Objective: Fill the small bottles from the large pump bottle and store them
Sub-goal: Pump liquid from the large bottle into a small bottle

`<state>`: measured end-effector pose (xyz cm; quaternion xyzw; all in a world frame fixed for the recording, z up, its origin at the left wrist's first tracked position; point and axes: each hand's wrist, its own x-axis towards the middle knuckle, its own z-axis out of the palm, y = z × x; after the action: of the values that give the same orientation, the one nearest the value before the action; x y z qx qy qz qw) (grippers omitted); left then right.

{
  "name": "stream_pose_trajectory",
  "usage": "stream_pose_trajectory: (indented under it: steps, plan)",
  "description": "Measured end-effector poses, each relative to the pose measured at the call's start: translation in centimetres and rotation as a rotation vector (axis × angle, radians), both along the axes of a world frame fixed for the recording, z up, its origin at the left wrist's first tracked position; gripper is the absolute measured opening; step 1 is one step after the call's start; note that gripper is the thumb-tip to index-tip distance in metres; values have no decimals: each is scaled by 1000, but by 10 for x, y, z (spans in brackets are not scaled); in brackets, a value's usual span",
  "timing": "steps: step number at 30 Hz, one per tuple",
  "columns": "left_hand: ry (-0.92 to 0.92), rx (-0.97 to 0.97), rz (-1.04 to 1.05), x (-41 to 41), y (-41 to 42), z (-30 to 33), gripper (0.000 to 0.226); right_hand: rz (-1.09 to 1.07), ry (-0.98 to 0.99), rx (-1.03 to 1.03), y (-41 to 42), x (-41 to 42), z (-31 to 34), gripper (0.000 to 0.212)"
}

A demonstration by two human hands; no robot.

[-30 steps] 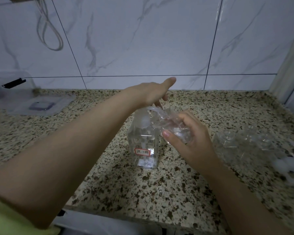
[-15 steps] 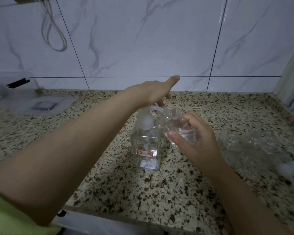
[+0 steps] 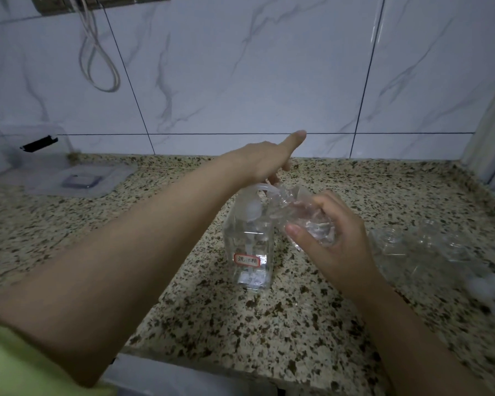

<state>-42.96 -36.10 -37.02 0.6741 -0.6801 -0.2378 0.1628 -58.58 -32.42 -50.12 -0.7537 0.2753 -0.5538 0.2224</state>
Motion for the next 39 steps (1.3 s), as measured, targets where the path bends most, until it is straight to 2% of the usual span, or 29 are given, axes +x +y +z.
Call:
stream_pose_trajectory:
  steps: [7,11,18,23,27,35,39]
  plan:
    - [8,39,-3,6,-2,-1,83,-14,20,-24,-1,1,-1,28]
    - [-63,43,4,4,1,-2,83,-2,3,1,0,2,-2,32]
    - [-138,64,-17,0,0,0,87,23,-23,35,1,-1,-1,25]
    - [-140,88,-43,0,2,1,89,7,17,3,-1,0,-2,28]
    - [-65,56,-35,5,0,4,89,11,-25,1,0,-1,-1,23]
    - [-43,39,-32,7,-1,-2,87,8,17,-48,1,-1,3,16]
    - [-68,66,-41,5,0,-2,88,7,26,-47,1,0,1,22]
